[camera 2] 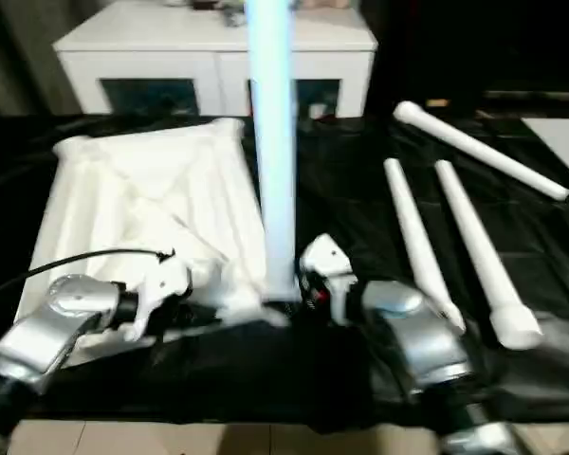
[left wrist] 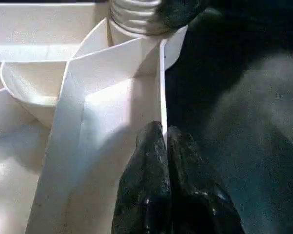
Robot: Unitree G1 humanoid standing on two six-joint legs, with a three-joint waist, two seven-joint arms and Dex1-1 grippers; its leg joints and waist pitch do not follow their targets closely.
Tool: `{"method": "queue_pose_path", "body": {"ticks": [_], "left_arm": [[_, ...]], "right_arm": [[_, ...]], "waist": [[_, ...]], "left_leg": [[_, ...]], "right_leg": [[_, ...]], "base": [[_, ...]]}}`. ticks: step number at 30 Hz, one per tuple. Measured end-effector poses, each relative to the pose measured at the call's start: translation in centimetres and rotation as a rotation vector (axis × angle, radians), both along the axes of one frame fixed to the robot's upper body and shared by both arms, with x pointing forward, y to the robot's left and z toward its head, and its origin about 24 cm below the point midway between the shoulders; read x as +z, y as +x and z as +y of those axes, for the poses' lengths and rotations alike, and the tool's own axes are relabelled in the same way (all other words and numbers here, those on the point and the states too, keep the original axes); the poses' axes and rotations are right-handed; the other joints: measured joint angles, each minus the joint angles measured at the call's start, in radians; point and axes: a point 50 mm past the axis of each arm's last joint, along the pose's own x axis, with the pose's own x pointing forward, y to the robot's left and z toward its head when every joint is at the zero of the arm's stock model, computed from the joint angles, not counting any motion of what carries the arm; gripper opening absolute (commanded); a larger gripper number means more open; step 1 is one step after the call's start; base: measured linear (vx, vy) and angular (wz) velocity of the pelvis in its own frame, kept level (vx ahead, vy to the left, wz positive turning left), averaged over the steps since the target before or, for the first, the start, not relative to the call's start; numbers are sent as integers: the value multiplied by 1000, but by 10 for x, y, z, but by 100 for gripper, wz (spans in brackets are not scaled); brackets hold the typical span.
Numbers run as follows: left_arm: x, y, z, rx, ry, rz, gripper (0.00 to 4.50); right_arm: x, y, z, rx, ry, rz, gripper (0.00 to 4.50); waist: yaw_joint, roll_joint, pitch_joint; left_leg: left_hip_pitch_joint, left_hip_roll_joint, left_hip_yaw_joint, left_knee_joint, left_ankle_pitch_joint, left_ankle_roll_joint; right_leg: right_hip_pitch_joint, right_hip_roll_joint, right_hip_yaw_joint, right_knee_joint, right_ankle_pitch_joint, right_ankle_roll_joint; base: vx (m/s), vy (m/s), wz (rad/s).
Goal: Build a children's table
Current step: Rotate leg to tighten
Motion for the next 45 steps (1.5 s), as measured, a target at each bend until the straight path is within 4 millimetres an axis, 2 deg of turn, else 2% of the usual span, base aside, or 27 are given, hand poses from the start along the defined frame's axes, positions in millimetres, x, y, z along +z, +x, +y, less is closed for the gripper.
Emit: {"method": "queue_pose_path", "body": {"ticks": [4,9,12,13,15,17,19,23,26,27,30,36,41,45], "left_arm": [[-4,13,-25,137,-22,-19,0],[-7,21,-49,253,-31,-18,0],[-7,23,-57,284,-36,-13,0],[-7,23,-57,284,-34,-16,0],[-6,24,-57,282,-33,-22,0],[-5,24,-55,275,-31,-31,0],[-3,23,-46,238,-20,-45,0],[-2,15,-31,168,-19,-43,0],[-1,0,-17,40,-37,-13,0],[0,-3,-14,8,-37,-10,0],[2,-6,-5,-46,-18,9,0],[3,-11,1,-79,-12,31,0],[3,-12,2,-91,-10,39,0],[3,-12,3,-95,-13,42,0]], "right_arm": [[-7,11,14,-336,30,-12,272],[-8,22,21,-517,-17,-29,271],[-8,26,20,-562,-13,-27,271],[-8,26,20,-572,-1,-25,326],[-8,26,21,-574,8,-26,340],[-7,26,21,-559,20,-29,346],[-6,25,22,-505,26,-31,376],[-2,21,18,-341,0,-46,376],[1,8,6,-103,-59,-54,376],[1,3,4,-32,-73,-52,376],[5,-6,-2,120,-119,-61,376],[5,-11,-11,230,-148,-36,376],[7,-12,-10,256,-127,-26,376],[7,-11,-11,254,-121,-25,337]], "waist": [[-4,3,-2],[0,7,-5],[3,8,-5],[2,8,-5],[2,8,-5],[0,8,-5],[-3,7,-4],[-8,9,-4],[1,8,-3],[8,8,-3],[13,9,-3],[11,7,-2],[10,7,-2],[11,7,-2]], "left_leg": [[5,-1,0,0,0,0],[10,-2,0,-2,0,0],[10,-3,0,-3,0,0],[10,-3,0,-4,0,0],[10,-3,0,-4,0,0],[9,-3,0,-4,0,0],[7,-3,0,-6,0,0],[5,-2,0,-9,0,0],[1,-1,-1,-9,0,0],[-2,-1,-1,-9,0,0],[-5,-1,0,-6,2,7],[-4,-1,0,-4,-1,2],[-3,-1,0,-4,-1,2],[-4,-1,0,-3,-1,2]], "right_leg": [[2,0,1,0,1,0],[7,0,4,-2,-2,5],[10,0,4,-5,-3,6],[10,0,5,-5,-3,7],[10,0,5,-5,-3,6],[8,0,5,-5,-3,5],[5,0,5,-5,-2,5],[1,1,4,-5,-1,7],[0,1,1,-5,-6,9],[-1,1,0,-6,-7,7],[-2,0,1,-6,-8,7],[0,0,2,-4,-7,6],[0,0,2,-3,-7,6],[0,0,2,-3,-7,6]], "base": [[0,0,0],[0,0,0],[0,0,0],[0,0,0],[0,0,0],[0,0,0],[0,0,0],[0,0,0],[0,0,0],[0,0,0],[0,0,0],[0,0,0],[0,0,0],[0,0,0]]}}
